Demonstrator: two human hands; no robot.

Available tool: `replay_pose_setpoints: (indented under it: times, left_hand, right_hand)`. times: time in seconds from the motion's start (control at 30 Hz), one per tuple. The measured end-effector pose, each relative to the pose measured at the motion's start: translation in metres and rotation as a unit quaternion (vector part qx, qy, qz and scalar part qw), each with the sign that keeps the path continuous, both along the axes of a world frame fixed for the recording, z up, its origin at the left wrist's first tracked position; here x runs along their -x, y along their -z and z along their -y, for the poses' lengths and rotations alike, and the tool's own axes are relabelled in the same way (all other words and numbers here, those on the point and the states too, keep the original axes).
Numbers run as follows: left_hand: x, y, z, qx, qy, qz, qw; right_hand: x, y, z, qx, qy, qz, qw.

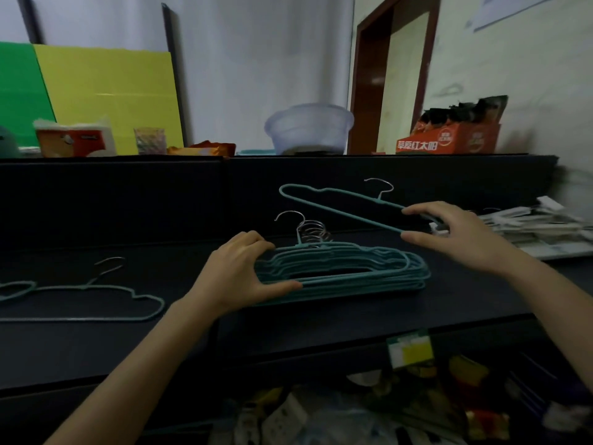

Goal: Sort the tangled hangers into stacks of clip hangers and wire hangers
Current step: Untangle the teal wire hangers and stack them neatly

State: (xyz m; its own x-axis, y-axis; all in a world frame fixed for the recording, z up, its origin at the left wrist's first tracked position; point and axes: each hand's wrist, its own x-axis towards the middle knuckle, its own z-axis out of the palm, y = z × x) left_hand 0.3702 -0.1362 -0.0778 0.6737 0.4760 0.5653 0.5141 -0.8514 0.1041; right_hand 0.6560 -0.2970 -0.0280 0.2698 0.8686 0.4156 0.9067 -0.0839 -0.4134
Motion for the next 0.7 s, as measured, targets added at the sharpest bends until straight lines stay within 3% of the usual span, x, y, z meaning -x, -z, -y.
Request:
replay_pose_setpoints:
  times: [0.27, 0.53, 0.7]
  left_hand:
    - [-0.059, 0.001, 0.008, -0.019, -0.025, -0.04, 0.999]
    - [-0.055, 0.002, 0.01, 0.021, -0.064, -0.074, 0.995]
    - [-0.009, 0.003, 0.012, 0.043, -0.104, -0.039, 0.993]
  right_hand:
    - [-0.048, 0.003, 0.015, -0.003, -0.029, -0.023, 0.999]
    - [-0.044, 0.008, 0.002, 0.06, -0.116, -0.025, 0.991]
    - [-0.029, 0.017, -0.017, 0.097, -0.161, -0.019, 0.982]
